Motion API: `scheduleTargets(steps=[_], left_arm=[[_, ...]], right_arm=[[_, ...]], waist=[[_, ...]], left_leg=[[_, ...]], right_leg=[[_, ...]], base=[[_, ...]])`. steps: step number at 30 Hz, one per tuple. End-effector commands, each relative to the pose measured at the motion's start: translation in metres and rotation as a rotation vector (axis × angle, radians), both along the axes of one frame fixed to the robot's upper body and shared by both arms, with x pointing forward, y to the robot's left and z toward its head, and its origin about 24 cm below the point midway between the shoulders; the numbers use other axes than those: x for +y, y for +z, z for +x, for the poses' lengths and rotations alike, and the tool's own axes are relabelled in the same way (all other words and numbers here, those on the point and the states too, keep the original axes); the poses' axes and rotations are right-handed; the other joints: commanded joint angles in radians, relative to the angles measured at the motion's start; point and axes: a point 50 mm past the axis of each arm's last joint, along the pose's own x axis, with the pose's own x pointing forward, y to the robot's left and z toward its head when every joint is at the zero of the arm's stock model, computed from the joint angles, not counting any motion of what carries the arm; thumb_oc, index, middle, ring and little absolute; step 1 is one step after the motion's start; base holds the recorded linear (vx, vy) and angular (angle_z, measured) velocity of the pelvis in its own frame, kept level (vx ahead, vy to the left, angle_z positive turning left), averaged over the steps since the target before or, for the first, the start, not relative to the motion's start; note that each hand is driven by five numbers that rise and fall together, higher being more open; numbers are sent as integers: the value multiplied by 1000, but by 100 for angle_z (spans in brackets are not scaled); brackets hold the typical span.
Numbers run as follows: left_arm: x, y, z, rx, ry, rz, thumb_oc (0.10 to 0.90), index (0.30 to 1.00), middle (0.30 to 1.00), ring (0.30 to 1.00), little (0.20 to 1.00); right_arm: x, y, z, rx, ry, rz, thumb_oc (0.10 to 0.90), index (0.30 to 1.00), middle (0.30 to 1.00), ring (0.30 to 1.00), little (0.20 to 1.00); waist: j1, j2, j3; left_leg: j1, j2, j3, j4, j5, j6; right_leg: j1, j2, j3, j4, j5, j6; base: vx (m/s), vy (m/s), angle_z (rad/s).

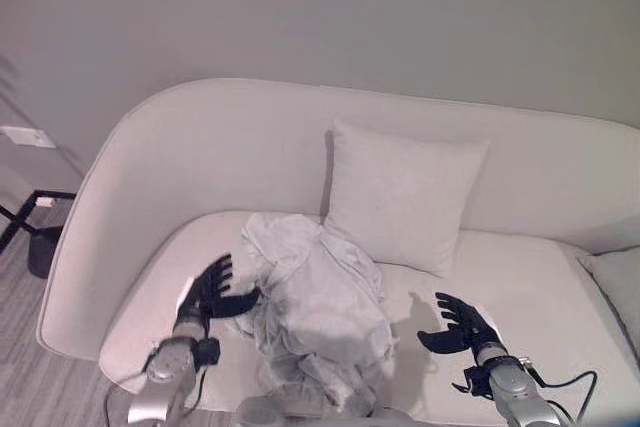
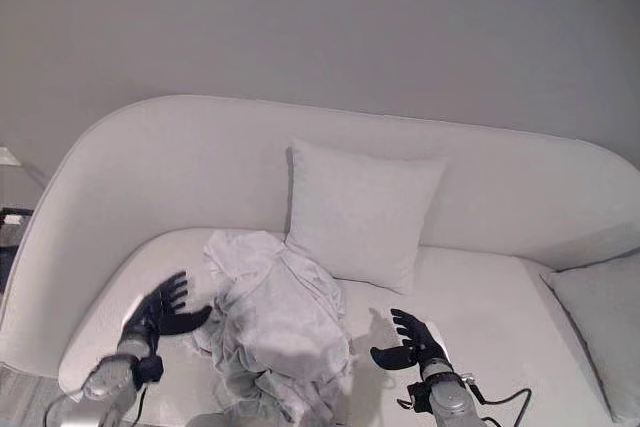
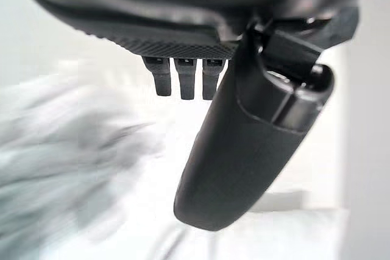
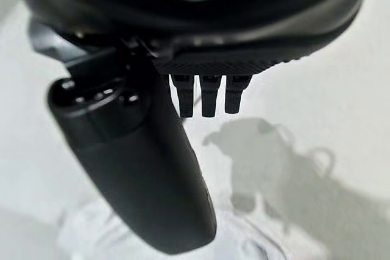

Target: Hang the clothes on the sofa on the clothes rack.

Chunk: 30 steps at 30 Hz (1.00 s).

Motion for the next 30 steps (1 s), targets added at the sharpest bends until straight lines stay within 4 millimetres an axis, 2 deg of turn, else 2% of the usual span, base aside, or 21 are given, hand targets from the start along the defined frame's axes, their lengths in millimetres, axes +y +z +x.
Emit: scheduleTargets(steps=[1, 2, 5, 6, 9, 11, 12, 13, 16, 17, 19, 22, 25, 27, 28, 30], left_arm=[[-18, 55, 43, -296, -88, 11, 800, 900, 900, 900, 900], [-18, 55, 43, -297, -88, 11, 800, 900, 900, 900, 900], [-38, 82, 69, -403, -144, -10, 800, 900, 900, 900, 900], [-50, 99, 81, -467, -197, 5, 800, 900, 900, 900, 900], [-69, 125, 107, -544, -248, 28, 800, 900, 900, 900, 900], [-75, 140, 119, -583, -253, 71, 800, 900, 900, 900, 900], [-75, 140, 119, -584, -253, 71, 800, 900, 900, 900, 900], [-80, 149, 127, -606, -244, 82, 800, 900, 900, 900, 900], [-81, 154, 132, -619, -218, 81, 800, 900, 900, 900, 900], [-81, 162, 137, -645, -212, 146, 800, 900, 900, 900, 900], [-80, 165, 139, -650, -203, 165, 800, 900, 900, 900, 900], [-74, 179, 151, -668, -167, 225, 800, 900, 900, 900, 900], [-66, 190, 158, -678, -153, 302, 800, 900, 900, 900, 900], [-60, 197, 161, -683, -148, 409, 800, 900, 900, 900, 900], [-54, 197, 164, -669, -127, 447, 800, 900, 900, 900, 900], [-37, 185, 169, -581, -74, 494, 800, 900, 900, 900, 900]], right_arm=[[1, 35, 50, -167, 106, -105, 800, 900, 900, 900, 900], [1, 35, 51, -168, 106, -105, 800, 900, 900, 900, 900], [15, 41, 77, -181, 163, -175, 800, 900, 900, 900, 900], [27, 50, 97, -208, 182, -185, 800, 900, 900, 900, 900], [46, 68, 131, -256, 215, -216, 800, 900, 900, 900, 900], [57, 81, 148, -287, 238, -239, 800, 900, 900, 900, 900], [57, 81, 148, -288, 238, -239, 800, 900, 900, 900, 900], [71, 90, 160, -309, 262, -250, 800, 900, 900, 900, 900], [78, 100, 171, -325, 286, -299, 800, 900, 900, 900, 900], [77, 115, 183, -353, 273, -343, 800, 900, 900, 900, 900], [78, 122, 187, -371, 274, -360, 800, 900, 900, 900, 900], [80, 146, 202, -432, 255, -407, 800, 900, 900, 900, 900], [82, 155, 207, -443, 257, -435, 800, 900, 900, 900, 900], [85, 157, 210, -433, 286, -505, 560, 540, 540, 540, 540], [91, 156, 209, -434, 312, -519, 400, 300, 300, 300, 300], [103, 147, 203, -455, 353, -485, 400, 300, 300, 300, 300]], waist=[[16, -18, -11], [16, -19, -12], [20, -6, 33], [19, 2, 66], [22, 11, 120], [28, 14, 149], [28, 13, 149], [34, 13, 173], [39, 10, 191], [42, 7, 214], [42, 5, 220], [43, -5, 244], [44, -8, 252], [41, -14, 264], [38, -21, 275], [17, -47, 290]], left_leg=[[19, -9, -11, 9, -59, -10], [15, -10, -12, 9, -56, -9], [-9, -13, -18, 9, -55, -7], [-38, -16, -16, 9, -47, -6], [-95, -17, -12, 9, -29, -10], [-137, -15, -20, 9, -16, -11], [-138, -15, -20, 9, -16, -11], [-174, -14, -22, 9, -1, -13], [-205, -14, -29, 9, 9, -16], [-238, -14, -32, 9, 18, -19], [-252, -14, -35, 9, 22, -20], [-298, -11, -41, 9, 35, -28], [-321, -9, -45, 9, 43, -34], [-345, -8, -50, 9, 47, -41], [-356, -6, -49, 9, 50, -44], [-371, -4, -48, 9, 52, -46]], right_leg=[[94, -46, -44, 10, -76, 69], [91, -47, -44, 10, -74, 68], [62, -51, -38, 10, -62, 70], [28, -57, -29, 10, -50, 73], [-38, -60, -14, 10, -27, 77], [-84, -59, -2, 10, -14, 79], [-85, -59, -1, 10, -14, 78], [-123, -60, 5, 10, -1, 77], [-151, -61, 9, 10, 6, 75], [-180, -65, 10, 10, 15, 76], [-192, -65, 11, 10, 19, 77], [-230, -69, 4, 10, 31, 84], [-247, -71, -3, 10, 34, 90], [-264, -74, -10, 10, 42, 97], [-272, -76, -12, 10, 46, 100], [-288, -76, -8, 10, 54, 105]], base=[[0, 0, 0], [0, 0, 0], [-115, 11, 6], [-220, 32, 2], [-225, 41, -6], [-148, 25, -10], [-140, 37, -4], [-126, 40, -2], [-92, 47, -3], [-79, 59, 3], [-68, 51, 4], [-55, 38, 7], [-21, 24, 13], [-24, 47, 11], [-23, 55, 7], [-7, 55, 1]])
